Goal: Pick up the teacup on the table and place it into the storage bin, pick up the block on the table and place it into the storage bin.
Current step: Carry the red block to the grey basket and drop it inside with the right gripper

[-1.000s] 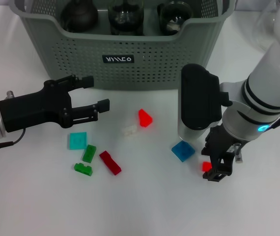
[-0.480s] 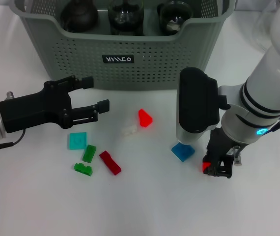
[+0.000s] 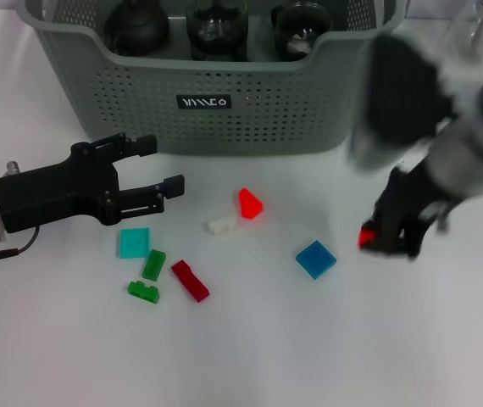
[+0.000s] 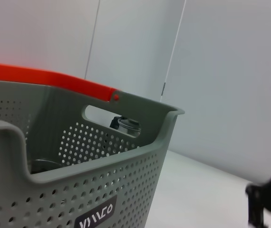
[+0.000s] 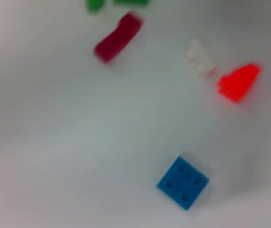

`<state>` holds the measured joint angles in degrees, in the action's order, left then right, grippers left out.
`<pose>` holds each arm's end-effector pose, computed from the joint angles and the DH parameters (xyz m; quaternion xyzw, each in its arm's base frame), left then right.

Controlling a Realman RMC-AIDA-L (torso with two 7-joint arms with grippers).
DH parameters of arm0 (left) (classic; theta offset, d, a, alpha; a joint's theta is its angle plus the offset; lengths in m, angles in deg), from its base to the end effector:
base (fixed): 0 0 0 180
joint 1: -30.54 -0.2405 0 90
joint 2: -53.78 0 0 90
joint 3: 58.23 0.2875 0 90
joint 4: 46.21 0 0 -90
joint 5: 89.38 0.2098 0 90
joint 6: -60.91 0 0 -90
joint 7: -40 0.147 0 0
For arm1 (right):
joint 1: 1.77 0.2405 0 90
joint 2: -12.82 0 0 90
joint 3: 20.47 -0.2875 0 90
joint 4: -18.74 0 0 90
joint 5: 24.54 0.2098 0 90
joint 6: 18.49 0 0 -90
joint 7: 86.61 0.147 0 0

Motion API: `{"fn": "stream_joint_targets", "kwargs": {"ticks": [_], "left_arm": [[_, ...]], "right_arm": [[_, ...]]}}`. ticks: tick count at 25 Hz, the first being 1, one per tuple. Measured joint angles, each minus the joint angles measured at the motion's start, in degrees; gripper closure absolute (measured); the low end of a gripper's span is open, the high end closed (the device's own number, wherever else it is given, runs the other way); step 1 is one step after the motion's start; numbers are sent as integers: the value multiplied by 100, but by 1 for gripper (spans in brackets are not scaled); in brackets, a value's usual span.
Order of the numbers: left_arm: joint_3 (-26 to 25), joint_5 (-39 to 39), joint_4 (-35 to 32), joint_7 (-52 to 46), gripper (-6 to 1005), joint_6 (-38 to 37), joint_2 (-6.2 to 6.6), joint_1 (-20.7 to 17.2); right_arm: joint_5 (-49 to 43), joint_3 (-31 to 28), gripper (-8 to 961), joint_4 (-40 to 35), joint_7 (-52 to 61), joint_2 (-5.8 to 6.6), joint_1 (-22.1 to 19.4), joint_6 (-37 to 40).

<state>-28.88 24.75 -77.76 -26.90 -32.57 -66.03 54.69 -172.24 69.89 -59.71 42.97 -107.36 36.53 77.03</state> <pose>-0.3210 0.3008 -0.0192 -0.9105 -0.2201 -0.3025 0.1762 0.1694 0.3459 -0.0531 -0.9607 0.0924 -0.2559 0.0544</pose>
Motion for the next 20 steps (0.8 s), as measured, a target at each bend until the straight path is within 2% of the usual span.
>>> {"fn": "stream_joint_targets", "kwargs": {"ticks": [3, 6, 9, 10, 11, 14, 17, 20], "left_arm": [[-1, 0, 0, 1, 171, 4, 6, 0], [0, 1, 0, 1, 172, 5, 11, 3], [16, 3, -1, 1, 172, 7, 12, 12], [22, 4, -1, 1, 172, 10, 12, 16], [27, 6, -1, 1, 172, 13, 12, 18], [25, 13, -1, 7, 172, 19, 11, 23], [24, 14, -3, 9, 172, 14, 14, 44], [22, 12, -11, 10, 172, -5, 17, 55]], "right_arm": [[453, -1216, 723, -407, -285, -4, 72, 480], [1150, -2469, 715, -665, -373, 59, 378, 934], [1809, -3583, 707, -622, -343, 218, 811, 1171], [2239, -4157, 705, -352, -283, 405, 1098, 1196], [2239, -4157, 702, -352, -283, 405, 1098, 1196], [2658, -4581, 694, 281, -205, 751, 1458, 903], [2518, -4494, 686, 858, -179, 1026, 1756, 104], [1857, -4180, 678, 1245, -199, 1103, 2063, -703]]}}
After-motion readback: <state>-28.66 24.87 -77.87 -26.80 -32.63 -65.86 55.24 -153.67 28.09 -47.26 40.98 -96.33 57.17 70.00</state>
